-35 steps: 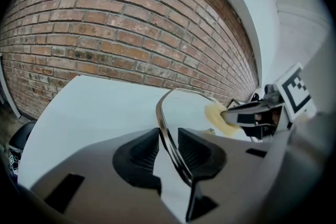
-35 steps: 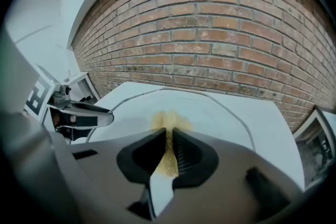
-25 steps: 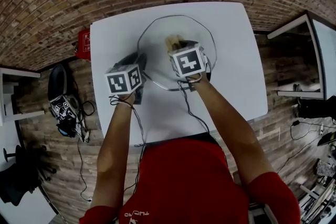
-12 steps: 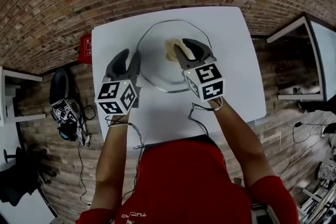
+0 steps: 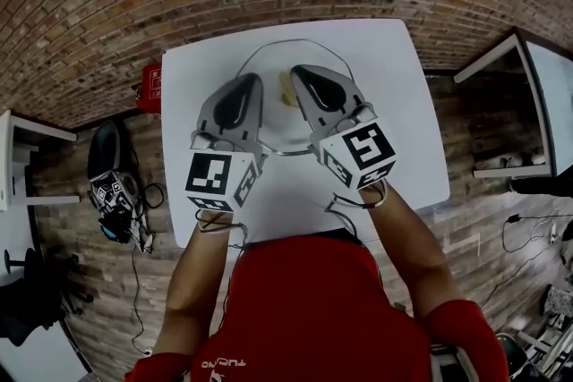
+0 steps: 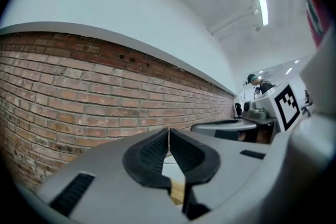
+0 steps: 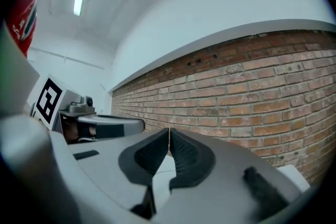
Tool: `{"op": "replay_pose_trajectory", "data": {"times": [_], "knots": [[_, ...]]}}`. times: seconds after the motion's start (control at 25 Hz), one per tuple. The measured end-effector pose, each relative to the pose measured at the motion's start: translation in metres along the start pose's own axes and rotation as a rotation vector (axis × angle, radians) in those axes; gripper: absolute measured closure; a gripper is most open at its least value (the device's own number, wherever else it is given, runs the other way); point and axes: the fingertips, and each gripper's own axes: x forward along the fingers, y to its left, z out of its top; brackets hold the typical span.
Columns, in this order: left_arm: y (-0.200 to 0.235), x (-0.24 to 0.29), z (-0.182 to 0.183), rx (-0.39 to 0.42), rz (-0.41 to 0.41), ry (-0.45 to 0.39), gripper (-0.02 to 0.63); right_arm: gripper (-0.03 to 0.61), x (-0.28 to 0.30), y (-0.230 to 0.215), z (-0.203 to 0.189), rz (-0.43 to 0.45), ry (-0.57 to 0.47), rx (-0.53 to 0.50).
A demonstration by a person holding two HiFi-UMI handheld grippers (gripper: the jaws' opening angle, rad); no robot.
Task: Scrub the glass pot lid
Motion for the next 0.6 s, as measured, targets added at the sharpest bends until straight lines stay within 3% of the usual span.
{"op": "replay_pose_trajectory", "data": {"times": [0.6], "knots": [[-0.024, -0.015, 0.009, 0.0, -0.025, -0.01, 0.595, 0.549, -0.015, 0.028, 0.01, 0.039, -0.026, -0.013]]}}
